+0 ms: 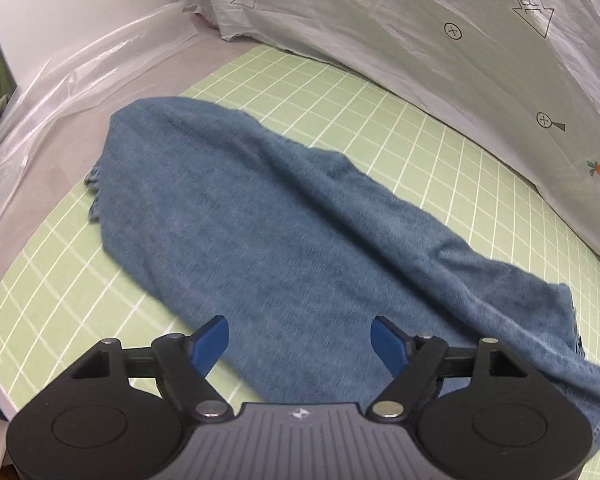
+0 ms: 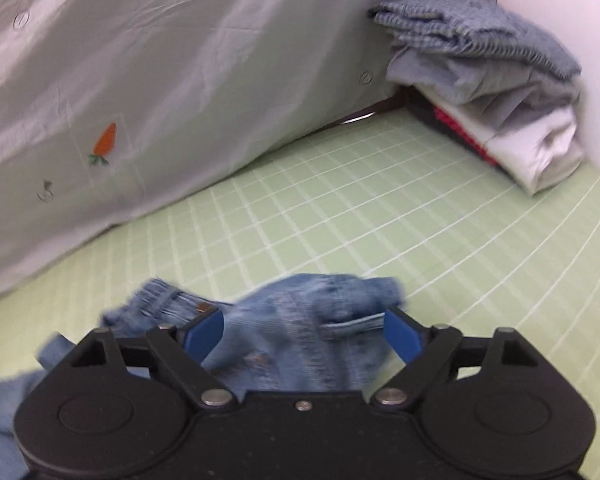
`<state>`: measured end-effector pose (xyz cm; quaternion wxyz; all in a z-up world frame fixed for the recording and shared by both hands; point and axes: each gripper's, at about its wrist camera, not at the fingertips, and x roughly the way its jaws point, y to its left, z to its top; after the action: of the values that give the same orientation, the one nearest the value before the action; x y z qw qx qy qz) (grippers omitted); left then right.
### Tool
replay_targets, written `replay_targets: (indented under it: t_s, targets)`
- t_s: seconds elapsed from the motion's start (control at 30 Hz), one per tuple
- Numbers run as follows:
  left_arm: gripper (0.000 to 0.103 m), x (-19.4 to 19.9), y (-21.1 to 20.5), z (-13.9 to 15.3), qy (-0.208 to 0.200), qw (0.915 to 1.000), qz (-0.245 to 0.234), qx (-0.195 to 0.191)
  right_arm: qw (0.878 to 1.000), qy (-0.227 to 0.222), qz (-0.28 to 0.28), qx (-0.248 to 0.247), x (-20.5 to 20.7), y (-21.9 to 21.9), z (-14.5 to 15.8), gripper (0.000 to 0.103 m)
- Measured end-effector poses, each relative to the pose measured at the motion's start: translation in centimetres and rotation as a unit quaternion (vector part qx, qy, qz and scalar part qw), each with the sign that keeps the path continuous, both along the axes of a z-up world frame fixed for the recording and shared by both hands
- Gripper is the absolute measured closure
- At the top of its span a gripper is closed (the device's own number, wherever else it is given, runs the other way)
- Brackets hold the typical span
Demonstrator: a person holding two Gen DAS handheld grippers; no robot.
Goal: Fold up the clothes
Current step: 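Lift the jeans with both grippers and shake them out above the mat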
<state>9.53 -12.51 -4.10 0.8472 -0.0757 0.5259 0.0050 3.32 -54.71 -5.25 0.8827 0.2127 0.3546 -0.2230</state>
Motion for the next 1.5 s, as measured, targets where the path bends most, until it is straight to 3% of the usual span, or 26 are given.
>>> replay_targets:
  t_s: [0.1,0.23,0.47,0.6,0.67,0.7,0.73,0.77,0.83,1.03,1.1,1.17,1.23,1.27,1.4,1.5]
  targets:
    - [0.018,3.0,-1.0,-0.4,0.006,1.0,-0.001,0.002,0.999,0.008,-0.011,0.049,2.8,0.3,-1.0,0.012]
    - [0.016,7.1,-2.2,-1.8,0.024,0.9996,-0.007,0.01,0.994,0.072,-0.042,0.067,5.7,0.7,-2.7,0.011]
    - [0.016,13.0,-3.2,-5.9,0.074,0.9971,0.01,0.01,0.988,0.12,-0.059,0.075,6.1,0.8,-4.5,0.011]
    - [0.02,14.7,-3.2,-8.0,0.095,0.9951,0.023,0.01,0.989,0.138,-0.037,0.043,6.6,1.5,-4.9,0.012]
    - [0.051,14.9,-2.7,-8.3,0.1,0.9942,0.04,0.003,0.991,0.135,-0.019,0.016,6.7,2.1,-4.8,0.024]
    - [0.061,14.8,-2.2,-8.2,0.099,0.9938,0.051,-0.003,0.992,0.129,-0.001,-0.003,6.8,2.4,-4.5,0.039]
    - [0.089,14.8,-1.7,-8.1,0.098,0.9932,0.061,-0.009,0.992,0.123,0.024,-0.023,6.7,2.9,-4.1,0.055]
    - [0.093,14.6,-1.2,-7.9,0.097,0.993,0.066,-0.019,0.991,0.116,0.049,-0.042,6.5,3.5,-3.6,0.061]
    - [0.097,13.9,-0.1,-6.8,0.083,0.9932,0.068,-0.046,0.99,0.104,0.077,-0.06,5.8,4.3,-2.7,0.078]
    - [0.097,6.8,2.8,0.6,-0.005,0.9969,0.032,-0.071,0.994,0.031,0.087,-0.056,0.2,4.4,1.7,0.085]
    - [0.096,3.6,4.2,2.0,-0.01,0.9963,0.029,-0.08,0.994,0.021,0.092,-0.06,-2.3,4.7,2.6,0.086]
    - [0.096,0.5,5.6,2.4,-0.004,0.9962,0.027,-0.082,0.988,0.034,0.119,-0.098,-4.4,5.7,2.7,0.086]
    - [0.096,-2.4,6.6,1.3,0.012,0.9972,0.028,-0.068,0.98,0.06,0.145,-0.119,-6.1,6.8,1.6,0.087]
    - [0.096,-3.5,6.9,0.5,0.027,0.9976,0.033,-0.055,0.98,0.078,0.152,-0.106,-6.8,6.8,0.5,0.088]
    - [0.097,-5.7,8.3,-2.9,0.074,0.9948,0.056,-0.04,0.98,0.125,0.157,-0.009,-8.2,5.5,-3.1,0.089]
    - [0.097,-5.4,8.4,-4.3,0.086,0.993,0.065,-0.048,0.979,0.12,0.164,0.031,-7.9,4.9,-4.3,0.089]
